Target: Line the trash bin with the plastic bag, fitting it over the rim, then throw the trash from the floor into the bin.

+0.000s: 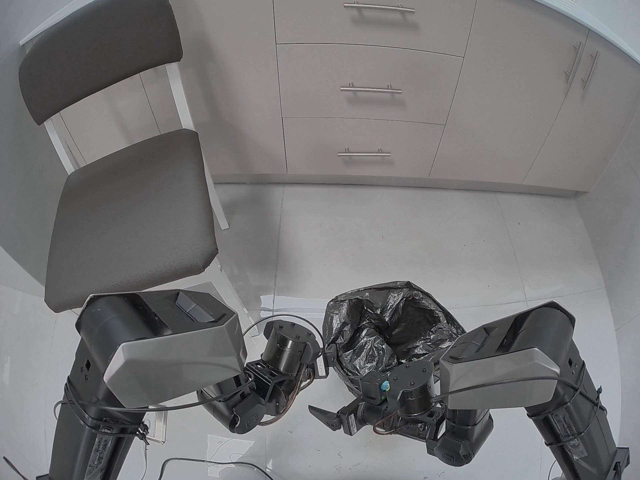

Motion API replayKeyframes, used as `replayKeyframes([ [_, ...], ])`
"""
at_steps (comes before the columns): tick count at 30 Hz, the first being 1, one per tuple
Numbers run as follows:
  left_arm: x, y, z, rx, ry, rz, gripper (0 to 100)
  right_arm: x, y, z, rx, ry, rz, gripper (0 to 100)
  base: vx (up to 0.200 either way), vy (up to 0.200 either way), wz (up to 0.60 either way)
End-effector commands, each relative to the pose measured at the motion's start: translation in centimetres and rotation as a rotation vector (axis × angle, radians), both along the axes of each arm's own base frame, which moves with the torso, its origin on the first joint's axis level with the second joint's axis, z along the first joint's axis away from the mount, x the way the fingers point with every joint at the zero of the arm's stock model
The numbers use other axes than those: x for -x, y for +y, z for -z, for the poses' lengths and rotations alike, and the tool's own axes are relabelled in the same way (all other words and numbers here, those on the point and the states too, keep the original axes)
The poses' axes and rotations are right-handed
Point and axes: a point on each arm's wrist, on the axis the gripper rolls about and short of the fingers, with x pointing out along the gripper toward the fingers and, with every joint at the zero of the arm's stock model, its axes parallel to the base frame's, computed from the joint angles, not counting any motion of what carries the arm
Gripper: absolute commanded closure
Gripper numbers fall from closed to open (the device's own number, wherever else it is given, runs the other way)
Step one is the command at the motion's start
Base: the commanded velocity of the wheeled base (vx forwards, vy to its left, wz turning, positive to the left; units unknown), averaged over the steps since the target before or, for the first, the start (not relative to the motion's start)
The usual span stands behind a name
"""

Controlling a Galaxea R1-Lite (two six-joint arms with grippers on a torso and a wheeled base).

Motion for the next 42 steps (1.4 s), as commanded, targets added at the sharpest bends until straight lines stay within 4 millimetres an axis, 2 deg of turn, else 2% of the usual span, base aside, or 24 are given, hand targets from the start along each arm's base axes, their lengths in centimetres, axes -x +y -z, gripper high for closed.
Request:
replayKeyframes([
  [1, 0.0, 0.0, 0.1, -0.002, 0.002, 0.0, 0, 0.7, 0.0, 0.5, 0.028, 0.012, -0.022, 0, 0.0, 0.0, 0.0],
  [15, 0.1, 0.0, 0.1, -0.003, 0.002, 0.0, 0, 3.3, 0.1, 0.7, 0.081, 0.078, -0.102, 0, 0.0, 0.0, 0.0],
  [20, 0.1, 0.0, 0.3, -0.006, 0.004, -0.001, 0, 3.6, -0.1, 0.7, 0.092, 0.088, -0.102, 0, 0.0, 0.0, 0.0],
  [26, 0.1, 0.0, 0.3, -0.007, 0.005, -0.001, 0, 3.1, -1.2, 0.7, 0.102, 0.091, -0.061, 0, 0.0, 0.0, 0.0],
  [31, 0.1, 0.0, 0.3, -0.007, 0.005, -0.001, 0, 1.4, -2.7, 0.1, 0.096, 0.054, 0.04, 0, 0.0, 0.0, 0.0],
  [32, 0.1, 0.0, 0.3, -0.007, 0.005, -0.001, 0, 0.6, -3.6, -0.1, 0.079, 0.033, 0.086, 0, 0.0, 0.0, 0.0],
  [34, 0.1, 0.0, 0.3, -0.007, 0.005, -0.001, 0, 0.3, -4.1, -0.1, 0.081, 0.036, 0.104, 0, 0.0, 0.0, 0.0],
  [42, 0.1, 0.0, 0.3, -0.007, 0.005, -0.001, 0, 0.4, -4.3, 0.5, 0.088, 0.053, 0.108, 0, 0.0, 0.0, 0.0],
])
